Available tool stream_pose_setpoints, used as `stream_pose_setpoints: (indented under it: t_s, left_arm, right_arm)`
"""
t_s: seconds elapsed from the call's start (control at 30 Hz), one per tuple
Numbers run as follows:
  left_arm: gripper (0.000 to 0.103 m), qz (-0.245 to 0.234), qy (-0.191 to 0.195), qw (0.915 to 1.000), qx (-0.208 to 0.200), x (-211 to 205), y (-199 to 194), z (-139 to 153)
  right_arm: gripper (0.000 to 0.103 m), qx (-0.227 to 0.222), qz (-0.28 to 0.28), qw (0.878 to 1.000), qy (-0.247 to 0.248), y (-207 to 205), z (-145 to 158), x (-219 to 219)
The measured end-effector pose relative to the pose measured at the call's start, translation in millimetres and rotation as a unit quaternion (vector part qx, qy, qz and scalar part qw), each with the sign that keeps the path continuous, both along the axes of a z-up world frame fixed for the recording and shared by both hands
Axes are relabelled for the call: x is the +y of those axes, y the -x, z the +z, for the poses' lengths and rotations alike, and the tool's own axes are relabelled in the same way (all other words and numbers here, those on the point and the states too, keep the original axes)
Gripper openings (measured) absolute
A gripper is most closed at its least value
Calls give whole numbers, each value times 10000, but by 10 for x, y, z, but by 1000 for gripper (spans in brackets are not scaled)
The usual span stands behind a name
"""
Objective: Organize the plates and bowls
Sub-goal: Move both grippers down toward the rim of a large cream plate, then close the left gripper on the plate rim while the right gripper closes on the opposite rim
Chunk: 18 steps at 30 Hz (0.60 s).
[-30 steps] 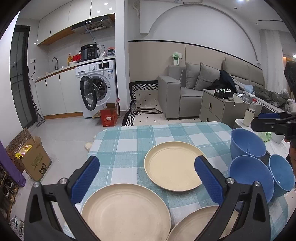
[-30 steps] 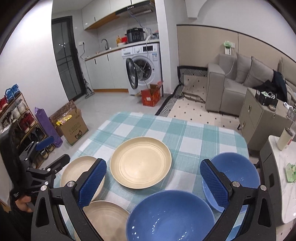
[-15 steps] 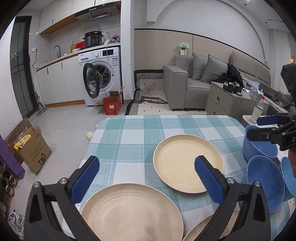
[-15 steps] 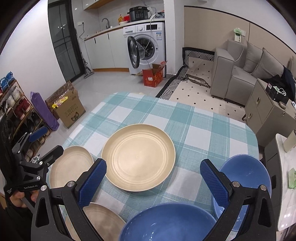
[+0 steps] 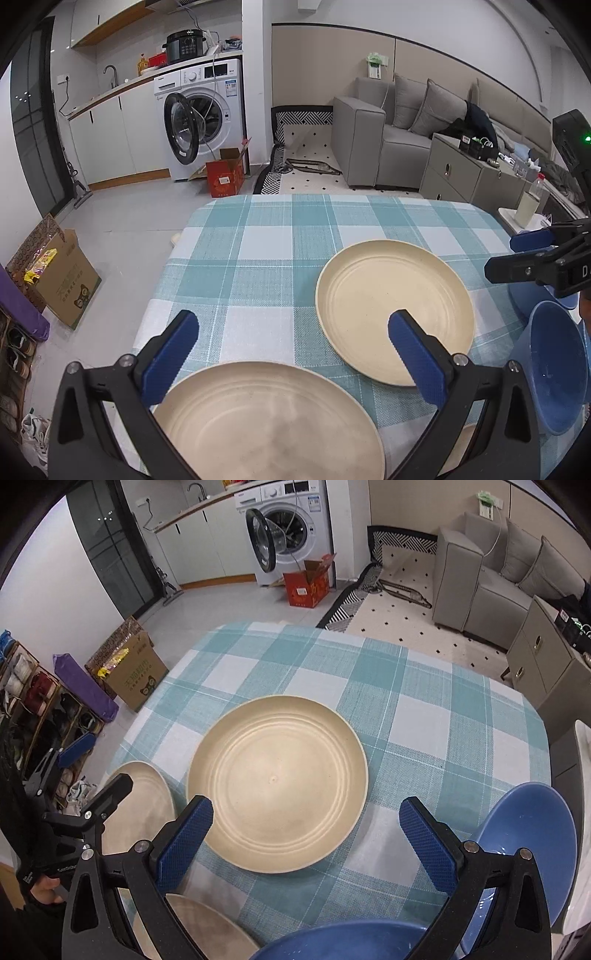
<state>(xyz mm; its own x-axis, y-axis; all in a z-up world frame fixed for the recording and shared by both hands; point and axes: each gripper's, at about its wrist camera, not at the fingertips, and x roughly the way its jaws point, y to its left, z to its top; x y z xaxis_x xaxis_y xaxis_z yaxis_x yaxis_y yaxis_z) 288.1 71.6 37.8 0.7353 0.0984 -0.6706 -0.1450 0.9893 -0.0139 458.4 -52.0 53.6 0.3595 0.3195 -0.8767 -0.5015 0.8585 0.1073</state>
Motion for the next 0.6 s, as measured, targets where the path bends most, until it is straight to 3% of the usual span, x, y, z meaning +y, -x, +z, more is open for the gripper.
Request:
stream_pose_setpoints:
  t_s: [0.27, 0.6]
  left_arm:
    - [103, -119, -159, 9992, 343, -118, -198, -166]
    - [103, -166, -73, 9971, 744, -137, -398, -338]
  right_arm:
    - [103, 346, 75, 9985, 421, -210, -283, 12]
    - [102, 776, 160, 9943, 714, -407, -625, 36]
